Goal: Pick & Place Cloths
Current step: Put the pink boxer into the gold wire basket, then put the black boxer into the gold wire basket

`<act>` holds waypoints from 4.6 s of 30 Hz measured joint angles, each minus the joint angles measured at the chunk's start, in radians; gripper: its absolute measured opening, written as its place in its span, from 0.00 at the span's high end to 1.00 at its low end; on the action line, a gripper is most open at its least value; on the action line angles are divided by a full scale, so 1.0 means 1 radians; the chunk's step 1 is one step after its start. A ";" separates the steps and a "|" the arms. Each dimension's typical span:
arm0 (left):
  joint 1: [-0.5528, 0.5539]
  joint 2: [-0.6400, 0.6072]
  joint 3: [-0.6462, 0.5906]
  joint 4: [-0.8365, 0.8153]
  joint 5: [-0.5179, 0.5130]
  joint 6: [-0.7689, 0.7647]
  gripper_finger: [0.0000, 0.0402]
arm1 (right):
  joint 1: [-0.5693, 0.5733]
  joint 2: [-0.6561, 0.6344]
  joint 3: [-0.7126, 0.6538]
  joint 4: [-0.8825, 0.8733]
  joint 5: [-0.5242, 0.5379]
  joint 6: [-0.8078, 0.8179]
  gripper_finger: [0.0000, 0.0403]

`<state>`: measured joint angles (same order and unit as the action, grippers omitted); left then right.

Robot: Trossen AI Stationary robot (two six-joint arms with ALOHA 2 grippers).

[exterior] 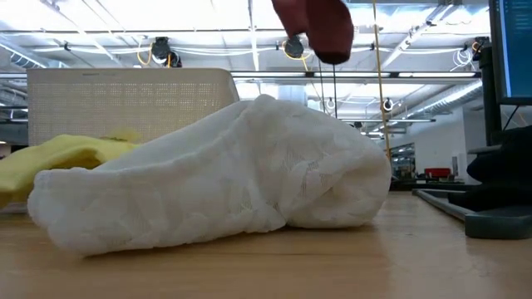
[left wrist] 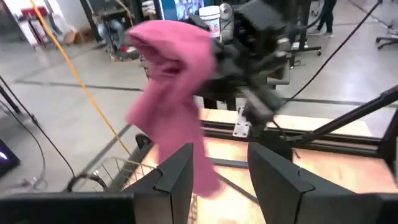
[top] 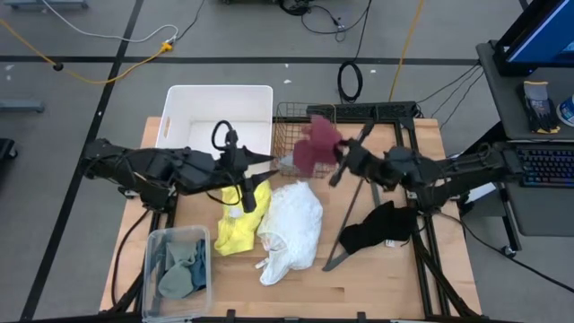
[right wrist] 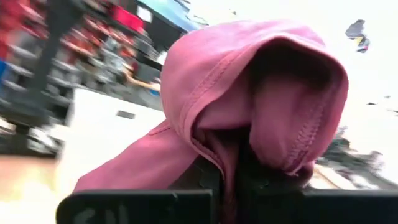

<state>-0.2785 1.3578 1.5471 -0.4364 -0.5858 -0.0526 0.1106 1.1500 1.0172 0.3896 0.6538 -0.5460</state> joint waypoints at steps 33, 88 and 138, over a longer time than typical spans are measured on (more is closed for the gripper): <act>-0.017 0.002 0.000 -0.115 0.008 -0.110 0.62 | -0.609 0.482 0.000 0.059 -0.477 0.401 0.99; -0.018 0.002 0.000 -0.113 0.011 -0.064 0.62 | -0.569 0.255 0.001 -0.305 -0.572 0.322 0.47; -0.104 -0.002 -0.379 0.209 0.138 -0.251 0.62 | 0.391 0.158 0.000 -1.352 -0.682 0.414 0.47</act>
<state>-0.3828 1.3556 1.1677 -0.2270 -0.4480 -0.3032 0.5015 1.3078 1.0172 -0.9623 -0.0287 -0.1322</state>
